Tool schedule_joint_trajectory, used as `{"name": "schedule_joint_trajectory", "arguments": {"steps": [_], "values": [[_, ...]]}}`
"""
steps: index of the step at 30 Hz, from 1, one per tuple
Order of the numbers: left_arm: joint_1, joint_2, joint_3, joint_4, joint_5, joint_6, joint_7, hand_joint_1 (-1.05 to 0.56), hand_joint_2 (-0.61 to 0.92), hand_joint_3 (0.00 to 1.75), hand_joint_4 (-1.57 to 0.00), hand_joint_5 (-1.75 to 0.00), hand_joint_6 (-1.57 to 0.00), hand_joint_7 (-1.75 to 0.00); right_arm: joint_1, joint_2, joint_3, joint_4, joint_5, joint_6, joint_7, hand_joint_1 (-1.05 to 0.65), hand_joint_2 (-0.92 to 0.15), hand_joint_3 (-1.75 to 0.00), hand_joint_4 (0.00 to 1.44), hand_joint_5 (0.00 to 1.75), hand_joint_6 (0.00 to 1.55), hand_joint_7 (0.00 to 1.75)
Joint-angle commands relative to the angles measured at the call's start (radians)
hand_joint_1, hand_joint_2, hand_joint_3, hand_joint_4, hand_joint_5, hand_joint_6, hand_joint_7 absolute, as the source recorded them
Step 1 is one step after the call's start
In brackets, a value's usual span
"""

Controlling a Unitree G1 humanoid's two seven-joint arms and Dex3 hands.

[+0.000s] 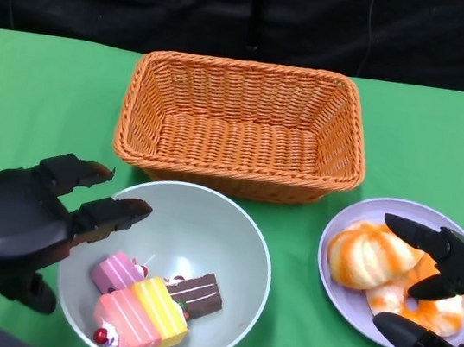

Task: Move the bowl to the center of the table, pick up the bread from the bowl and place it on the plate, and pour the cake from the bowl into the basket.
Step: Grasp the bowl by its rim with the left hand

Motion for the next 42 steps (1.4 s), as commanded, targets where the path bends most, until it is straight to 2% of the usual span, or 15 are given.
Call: {"name": "schedule_joint_trajectory", "arguments": {"steps": [1,5,7,9,10,12,18,21,25,31,35,39,42], "values": [[0.065,0.053,0.083,-0.069,-0.013,-0.028,-0.002,-0.82,0.85,0.00,0.00,-0.18,-0.10,-0.01,0.005,-0.003,-0.003,-0.014,-0.004,0.009,0.001,-0.39,-0.92,-0.14,0.50,1.04,0.32,0.44],[0.134,0.094,0.173,-0.100,-0.058,-0.149,0.028,-0.68,0.81,0.00,-0.18,-0.31,-0.27,-0.08,0.006,-0.003,-0.003,-0.018,0.001,0.012,0.005,-0.38,-0.92,-0.13,0.50,1.04,0.31,0.45],[0.154,0.100,0.202,-0.099,-0.060,-0.208,0.044,-0.65,0.81,0.00,-0.22,-0.34,-0.30,-0.09,0.006,-0.003,-0.003,-0.017,0.004,0.011,0.005,-0.38,-0.92,-0.13,0.50,1.04,0.30,0.45],[0.171,0.102,0.226,-0.096,-0.051,-0.263,0.062,-0.55,0.75,0.00,-0.38,-0.45,-0.47,-0.14,0.005,-0.004,-0.003,-0.015,0.006,0.009,0.005,-0.38,-0.92,-0.13,0.50,1.04,0.30,0.45],[0.173,0.103,0.235,-0.091,-0.026,-0.290,0.084,-0.53,0.74,0.00,-0.40,-0.46,-0.50,-0.14,0.003,-0.004,-0.003,-0.014,0.006,0.009,0.006,-0.38,-0.92,-0.13,0.50,1.04,0.30,0.45],[0.164,0.098,0.242,-0.069,0.028,-0.333,0.129,-0.46,0.73,0.00,-0.48,-0.56,-0.64,-0.15,0.000,-0.003,-0.002,-0.014,0.003,0.014,0.007,-0.38,-0.92,-0.13,0.50,1.04,0.30,0.46],[0.075,0.075,0.175,0.070,0.268,-0.413,0.383,-0.42,0.78,0.02,-0.56,-0.66,-0.82,-0.16,0.004,-0.002,-0.002,-0.019,0.004,0.022,0.010,-0.38,-0.92,-0.13,0.50,1.04,0.29,0.47],[0.010,0.071,0.106,0.141,0.374,-0.409,0.499,-0.45,0.83,0.03,-0.56,-0.68,-0.84,-0.16,0.003,-0.005,-0.002,-0.015,0.002,0.015,0.007,-0.38,-0.92,-0.13,0.50,1.04,0.29,0.47],[-0.076,0.075,-0.007,0.220,0.532,-0.348,0.659,-0.51,0.80,0.01,-0.56,-0.70,-0.84,-0.15,0.002,-0.008,-0.006,-0.011,0.004,0.010,0.006,-0.38,-0.92,-0.13,0.50,1.04,0.29,0.48],[-0.106,0.096,-0.072,0.249,0.544,-0.313,0.726,-0.51,0.80,0.00,-0.55,-0.71,-0.85,-0.14,0.002,-0.007,-0.006,-0.011,0.004,0.010,0.006,-0.38,-0.92,-0.13,0.50,1.05,0.28,0.49],[-0.322,-0.010,-0.290,0.506,0.748,-0.212,0.872,-0.50,0.80,0.00,-0.56,-0.73,-0.83,-0.13,0.003,-0.006,-0.007,-0.012,0.007,0.014,0.010,-0.38,-0.92,-0.13,0.50,1.04,0.28,0.50],[-0.417,-0.049,-0.426,0.628,0.807,-0.163,0.999,-0.50,0.79,0.00,-0.54,-0.79,-0.84,-0.12,0.005,-0.006,-0.008,-0.014,0.007,0.014,0.010,-0.37,-0.92,-0.13,0.50,1.05,0.28,0.50],[-0.477,-0.084,-0.522,0.711,0.836,-0.141,1.077,-0.43,0.78,0.00,-0.52,-0.87,-0.86,-0.14,0.012,-0.007,-0.011,-0.017,0.007,0.009,0.009,-0.38,-0.92,-0.14,0.49,1.05,0.27,0.51]]}}
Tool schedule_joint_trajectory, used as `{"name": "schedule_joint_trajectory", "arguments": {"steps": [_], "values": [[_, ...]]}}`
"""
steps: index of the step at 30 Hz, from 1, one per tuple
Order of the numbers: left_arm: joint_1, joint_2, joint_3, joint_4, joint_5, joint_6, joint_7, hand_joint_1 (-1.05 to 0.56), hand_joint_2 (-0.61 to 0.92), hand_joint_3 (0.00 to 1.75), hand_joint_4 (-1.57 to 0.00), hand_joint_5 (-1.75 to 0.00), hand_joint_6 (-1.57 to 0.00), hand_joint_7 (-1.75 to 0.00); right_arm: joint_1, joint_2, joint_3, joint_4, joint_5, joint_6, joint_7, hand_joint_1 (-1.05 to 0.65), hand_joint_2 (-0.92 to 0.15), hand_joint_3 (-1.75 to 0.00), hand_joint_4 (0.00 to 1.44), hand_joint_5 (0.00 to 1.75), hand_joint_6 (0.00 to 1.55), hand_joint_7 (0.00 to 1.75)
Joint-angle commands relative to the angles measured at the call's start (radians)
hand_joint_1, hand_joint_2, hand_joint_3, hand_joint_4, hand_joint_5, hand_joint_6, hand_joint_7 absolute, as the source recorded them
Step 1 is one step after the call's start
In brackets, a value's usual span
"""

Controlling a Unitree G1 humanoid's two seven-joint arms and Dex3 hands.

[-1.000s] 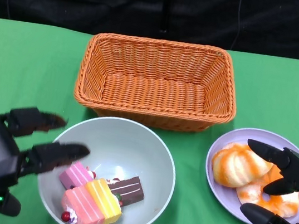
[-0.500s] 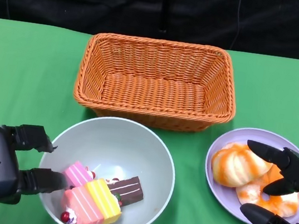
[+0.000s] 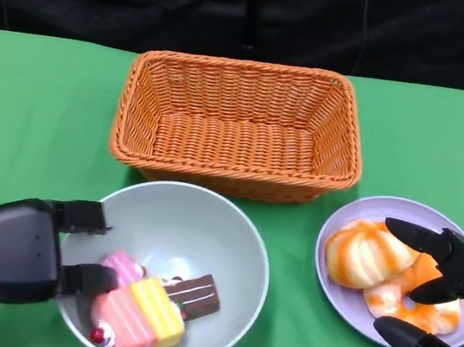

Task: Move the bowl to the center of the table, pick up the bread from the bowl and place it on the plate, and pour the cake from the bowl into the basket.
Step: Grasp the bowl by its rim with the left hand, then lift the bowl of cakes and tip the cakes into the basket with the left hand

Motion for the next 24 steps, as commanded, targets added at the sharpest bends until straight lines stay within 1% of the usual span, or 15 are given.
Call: {"name": "schedule_joint_trajectory", "arguments": {"steps": [1,6,7,10,11,12,14,15,16,17,19,20,21,23,24], "values": [[-0.058,-0.021,-0.097,0.095,0.031,0.027,0.085,-0.39,0.78,0.00,-0.53,-0.90,-0.88,-0.15,0.007,-0.007,-0.008,-0.012,0.009,-0.006,-0.003,-0.38,-0.92,-0.14,0.50,1.05,0.27,0.51],[-0.115,-0.059,-0.201,0.195,0.025,0.056,0.147,-0.37,0.79,0.00,-0.53,-0.94,-0.92,-0.17,0.006,-0.004,-0.005,-0.012,0.010,-0.001,-0.002,-0.38,-0.92,-0.14,0.50,1.05,0.27,0.52],[-0.124,-0.073,-0.223,0.217,0.028,0.068,0.180,-0.38,0.78,0.00,-0.55,-0.96,-0.94,-0.18,0.007,-0.005,-0.005,-0.012,0.010,-0.003,-0.003,-0.38,-0.92,-0.14,0.49,1.05,0.27,0.52],[-0.144,-0.095,-0.271,0.261,0.023,0.095,0.244,-0.39,0.77,0.00,-0.60,-1.08,-1.02,-0.23,0.009,-0.008,-0.005,-0.011,0.010,-0.007,-0.004,-0.38,-0.92,-0.15,0.49,1.05,0.26,0.52],[-0.150,-0.103,-0.283,0.273,0.010,0.088,0.262,-0.40,0.78,0.00,-0.65,-1.18,-1.05,-0.27,0.010,-0.007,-0.005,-0.013,0.010,-0.006,-0.003,-0.38,-0.92,-0.15,0.49,1.05,0.26,0.52],[-0.155,-0.109,-0.293,0.282,0.000,0.083,0.277,-0.40,0.79,0.00,-0.72,-1.41,-1.07,-0.43,0.011,-0.007,-0.005,-0.015,0.010,-0.005,-0.002,-0.38,-0.92,-0.15,0.49,1.05,0.26,0.52],[-0.155,-0.108,-0.301,0.283,-0.030,0.064,0.295,-0.40,0.81,0.00,-0.80,-1.63,-1.02,-0.74,0.013,-0.005,-0.004,-0.020,0.009,-0.002,-0.001,-0.38,-0.92,-0.15,0.49,1.05,0.26,0.53],[-0.152,-0.101,-0.301,0.273,-0.046,0.053,0.298,-0.40,0.83,0.00,-0.86,-1.69,-1.00,-0.90,0.014,-0.004,-0.002,-0.022,0.007,0.000,0.000,-0.38,-0.92,-0.15,0.49,1.05,0.26,0.53],[-0.150,-0.095,-0.302,0.266,-0.060,0.045,0.300,-0.39,0.84,0.01,-0.90,-1.72,-0.97,-1.05,0.015,-0.004,-0.001,-0.024,0.007,0.002,0.001,-0.38,-0.92,-0.15,0.49,1.05,0.26,0.53],[-0.150,-0.092,-0.303,0.262,-0.068,0.041,0.300,-0.39,0.84,0.01,-0.91,-1.73,-0.95,-1.10,0.015,-0.003,-0.001,-0.025,0.006,0.003,0.001,-0.38,-0.92,-0.15,0.49,1.05,0.25,0.53],[-0.146,-0.077,-0.301,0.239,-0.087,0.023,0.301,-0.39,0.85,0.01,-0.92,-1.74,-0.94,-1.15,0.016,-0.003,0.001,-0.025,0.005,0.004,0.001,-0.39,-0.92,-0.15,0.49,1.05,0.25,0.53],[-0.137,-0.057,-0.290,0.206,-0.104,0.010,0.307,-0.35,0.88,0.02,-0.95,-1.74,-0.87,-1.41,0.016,-0.003,0.002,-0.025,0.005,0.005,0.001,-0.39,-0.92,-0.15,0.49,1.05,0.25,0.53],[-0.130,-0.043,-0.282,0.180,-0.118,0.001,0.310,-0.34,0.90,0.03,-0.96,-1.75,-0.83,-1.52,0.016,-0.003,0.003,-0.024,0.004,0.005,0.001,-0.39,-0.92,-0.15,0.49,1.05,0.25,0.53],[-0.107,-0.001,-0.255,0.097,-0.149,-0.014,0.297,-0.30,0.91,0.04,-0.97,-1.75,-0.79,-1.64,0.016,-0.004,0.001,-0.022,0.009,0.004,0.002,-0.39,-0.92,-0.15,0.48,1.05,0.25,0.54],[-0.095,0.017,-0.242,0.061,-0.165,-0.022,0.288,-0.29,0.92,0.04,-0.97,-1.75,-0.78,-1.67,0.016,-0.005,0.000,-0.022,0.010,0.004,0.002,-0.39,-0.92,-0.15,0.48,1.05,0.25,0.54]]}}
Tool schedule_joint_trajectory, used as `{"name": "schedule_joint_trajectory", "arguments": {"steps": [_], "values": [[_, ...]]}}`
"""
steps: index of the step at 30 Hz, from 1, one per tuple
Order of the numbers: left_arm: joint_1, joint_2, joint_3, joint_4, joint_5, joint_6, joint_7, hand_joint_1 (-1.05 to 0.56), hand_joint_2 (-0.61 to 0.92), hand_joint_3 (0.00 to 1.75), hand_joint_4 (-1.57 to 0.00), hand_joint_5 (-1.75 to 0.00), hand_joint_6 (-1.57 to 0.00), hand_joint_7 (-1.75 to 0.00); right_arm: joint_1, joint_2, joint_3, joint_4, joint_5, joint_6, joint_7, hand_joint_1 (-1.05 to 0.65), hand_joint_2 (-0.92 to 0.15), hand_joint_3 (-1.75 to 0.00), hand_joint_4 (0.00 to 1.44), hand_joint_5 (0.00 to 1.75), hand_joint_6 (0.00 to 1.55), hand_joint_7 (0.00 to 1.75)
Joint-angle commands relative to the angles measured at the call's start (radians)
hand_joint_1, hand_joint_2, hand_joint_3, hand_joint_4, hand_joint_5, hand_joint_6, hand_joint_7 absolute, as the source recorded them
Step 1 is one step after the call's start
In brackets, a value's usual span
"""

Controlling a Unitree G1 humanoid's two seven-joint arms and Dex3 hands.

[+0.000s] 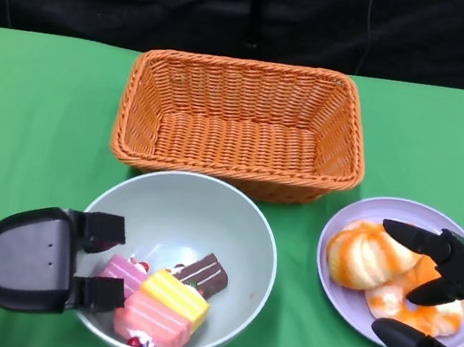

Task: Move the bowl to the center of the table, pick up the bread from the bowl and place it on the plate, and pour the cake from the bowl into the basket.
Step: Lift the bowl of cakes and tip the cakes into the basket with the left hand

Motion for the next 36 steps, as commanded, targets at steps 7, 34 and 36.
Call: {"name": "schedule_joint_trajectory", "arguments": {"steps": [7,34,36], "values": [[0.113,0.164,0.158,-0.308,-0.164,-0.088,-0.147,-0.26,0.92,0.13,-0.97,-1.75,-0.73,-1.74,-0.007,-0.005,-0.002,0.004,0.006,-0.002,-0.004,-0.38,-0.92,-0.13,0.49,1.06,0.25,0.56],[0.342,0.086,0.680,-0.693,-0.667,-0.298,-0.815,-0.20,0.20,1.37,-1.03,-1.75,-0.73,-1.75,-0.015,-0.035,0.031,0.113,0.126,-0.124,0.006,-0.15,-0.90,-0.10,0.62,1.17,0.63,0.76],[0.328,0.045,0.688,-0.676,-0.737,-0.305,-0.877,-0.20,0.20,1.38,-1.04,-1.75,-0.75,-1.75,-0.019,-0.042,0.042,0.127,0.148,-0.148,0.012,-0.11,-0.89,-0.12,0.65,1.21,0.68,0.75]]}}
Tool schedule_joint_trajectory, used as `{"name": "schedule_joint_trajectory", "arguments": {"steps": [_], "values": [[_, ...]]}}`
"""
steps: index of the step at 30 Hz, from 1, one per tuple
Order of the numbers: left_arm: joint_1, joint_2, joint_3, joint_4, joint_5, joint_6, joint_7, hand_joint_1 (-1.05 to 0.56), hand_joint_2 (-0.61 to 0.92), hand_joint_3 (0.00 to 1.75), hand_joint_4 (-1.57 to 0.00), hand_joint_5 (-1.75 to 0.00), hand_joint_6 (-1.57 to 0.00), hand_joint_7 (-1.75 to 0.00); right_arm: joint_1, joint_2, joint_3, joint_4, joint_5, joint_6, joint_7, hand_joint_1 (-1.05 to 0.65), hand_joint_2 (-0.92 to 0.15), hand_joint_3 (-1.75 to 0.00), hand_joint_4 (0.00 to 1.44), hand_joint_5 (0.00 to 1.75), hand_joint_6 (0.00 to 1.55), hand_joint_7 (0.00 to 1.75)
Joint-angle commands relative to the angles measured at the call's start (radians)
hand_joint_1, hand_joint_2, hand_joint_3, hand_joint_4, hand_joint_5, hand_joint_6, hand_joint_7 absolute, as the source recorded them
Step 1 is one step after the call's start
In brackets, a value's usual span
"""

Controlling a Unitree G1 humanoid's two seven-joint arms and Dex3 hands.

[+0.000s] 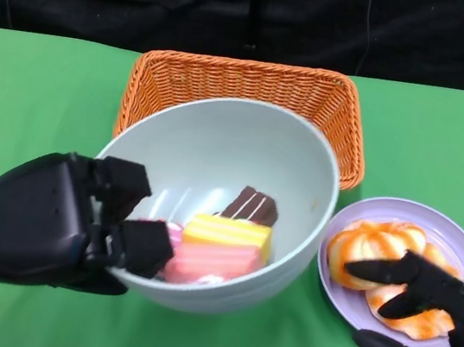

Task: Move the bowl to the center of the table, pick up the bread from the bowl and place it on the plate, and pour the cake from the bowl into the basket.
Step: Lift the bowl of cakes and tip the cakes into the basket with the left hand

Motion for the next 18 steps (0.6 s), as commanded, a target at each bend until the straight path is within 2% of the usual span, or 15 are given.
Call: {"name": "schedule_joint_trajectory", "arguments": {"steps": [1,3,6,9,10,12,14,18], "values": [[-0.038,-0.058,0.029,0.024,-0.138,-0.008,-0.098,-0.18,0.18,1.44,-1.04,-1.75,-0.75,-1.75,-0.009,-0.024,0.016,0.023,0.043,-0.044,0.013,-0.05,-0.83,-0.20,0.72,1.25,0.77,0.74],[-0.051,-0.096,0.028,0.039,-0.234,0.006,-0.187,-0.13,0.15,1.51,-1.04,-1.75,-0.76,-1.75,-0.010,-0.029,0.031,0.037,0.057,-0.062,0.019,0.02,-0.49,-0.82,0.80,1.24,0.90,0.68],[-0.067,-0.150,0.037,0.058,-0.335,0.026,-0.297,-0.11,0.17,1.57,-1.02,-1.75,-0.76,-1.75,-0.008,-0.026,0.048,0.051,0.069,-0.079,0.017,0.09,-0.31,-1.17,0.86,1.26,0.98,0.69],[-0.080,-0.203,0.051,0.073,-0.412,0.059,-0.390,-0.12,0.21,1.57,-1.02,-1.75,-0.77,-1.75,-0.003,-0.023,0.061,0.070,0.072,-0.110,0.005,0.13,-0.25,-1.30,0.90,1.27,1.01,0.72],[-0.090,-0.232,0.053,0.084,-0.446,0.082,-0.421,-0.15,0.20,1.58,-1.02,-1.75,-0.80,-1.75,0.000,-0.022,0.068,0.086,0.073,-0.135,-0.006,0.17,-0.22,-1.40,0.93,1.52,1.04,0.80],[-0.107,-0.283,0.061,0.105,-0.502,0.119,-0.472,-0.15,0.20,1.59,-1.03,-1.75,-0.82,-1.75,0.005,-0.020,0.078,0.112,0.074,-0.173,-0.021,0.20,-0.19,-1.50,0.96,1.69,1.03,0.92],[-0.119,-0.331,0.073,0.118,-0.552,0.167,-0.521,-0.12,0.16,1.65,-1.04,-1.75,-0.84,-1.72,0.010,-0.018,0.082,0.131,0.079,-0.197,-0.030,0.23,-0.12,-1.67,1.02,1.73,1.01,1.14],[-0.148,-0.422,0.105,0.151,-0.626,0.253,-0.590,-0.10,0.13,1.71,-1.04,-1.75,-0.85,-1.70,0.019,-0.011,0.094,0.166,0.094,-0.229,-0.041,0.24,-0.10,-1.74,1.06,1.75,0.97,1.35]]}}
